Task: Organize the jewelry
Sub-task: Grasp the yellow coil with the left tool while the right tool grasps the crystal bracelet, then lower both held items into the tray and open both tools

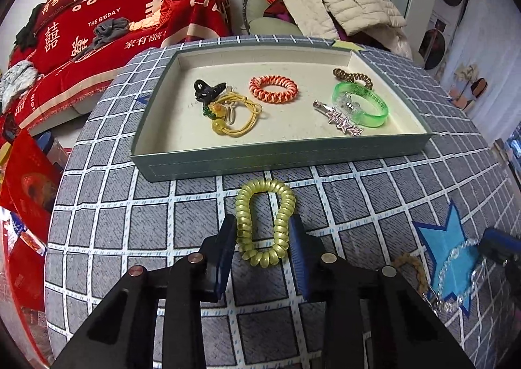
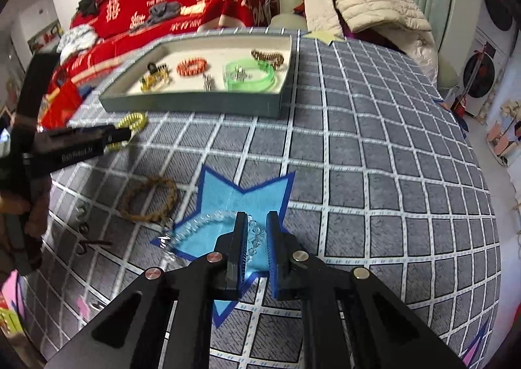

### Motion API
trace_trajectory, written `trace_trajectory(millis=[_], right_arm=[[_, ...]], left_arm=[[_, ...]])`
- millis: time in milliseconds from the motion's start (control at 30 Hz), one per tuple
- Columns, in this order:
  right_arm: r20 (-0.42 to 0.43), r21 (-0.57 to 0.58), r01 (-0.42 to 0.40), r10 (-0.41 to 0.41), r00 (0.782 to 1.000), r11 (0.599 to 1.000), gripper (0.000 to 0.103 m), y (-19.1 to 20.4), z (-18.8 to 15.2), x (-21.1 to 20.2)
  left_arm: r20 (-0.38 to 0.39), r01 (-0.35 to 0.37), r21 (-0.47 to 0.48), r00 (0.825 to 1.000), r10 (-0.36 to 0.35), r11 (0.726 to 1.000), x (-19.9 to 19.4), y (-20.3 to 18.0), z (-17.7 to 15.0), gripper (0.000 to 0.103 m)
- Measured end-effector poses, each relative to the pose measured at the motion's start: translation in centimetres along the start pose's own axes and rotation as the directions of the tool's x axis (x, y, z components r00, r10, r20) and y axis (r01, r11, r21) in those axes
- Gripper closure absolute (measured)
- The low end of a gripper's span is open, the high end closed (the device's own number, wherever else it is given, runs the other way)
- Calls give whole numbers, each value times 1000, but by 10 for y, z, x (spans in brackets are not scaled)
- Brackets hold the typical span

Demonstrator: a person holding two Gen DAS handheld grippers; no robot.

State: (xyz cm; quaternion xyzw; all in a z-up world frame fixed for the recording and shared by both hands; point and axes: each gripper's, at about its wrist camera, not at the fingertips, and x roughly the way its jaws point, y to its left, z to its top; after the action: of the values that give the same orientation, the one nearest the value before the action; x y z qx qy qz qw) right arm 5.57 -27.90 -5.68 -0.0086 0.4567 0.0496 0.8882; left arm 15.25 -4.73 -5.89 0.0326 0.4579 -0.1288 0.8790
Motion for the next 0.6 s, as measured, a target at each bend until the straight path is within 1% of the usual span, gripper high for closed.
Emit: trace_trajectory(millis=[267, 600], right_arm=[[60, 27, -30, 28, 998, 999, 91, 2, 17, -19], [115, 17, -63, 61, 992, 998, 91, 9, 46, -39]], left_arm=[[36, 24, -15, 999, -23, 1000, -21, 9, 0, 49], [92, 47, -15, 995, -46, 999, -48, 12, 12, 49]])
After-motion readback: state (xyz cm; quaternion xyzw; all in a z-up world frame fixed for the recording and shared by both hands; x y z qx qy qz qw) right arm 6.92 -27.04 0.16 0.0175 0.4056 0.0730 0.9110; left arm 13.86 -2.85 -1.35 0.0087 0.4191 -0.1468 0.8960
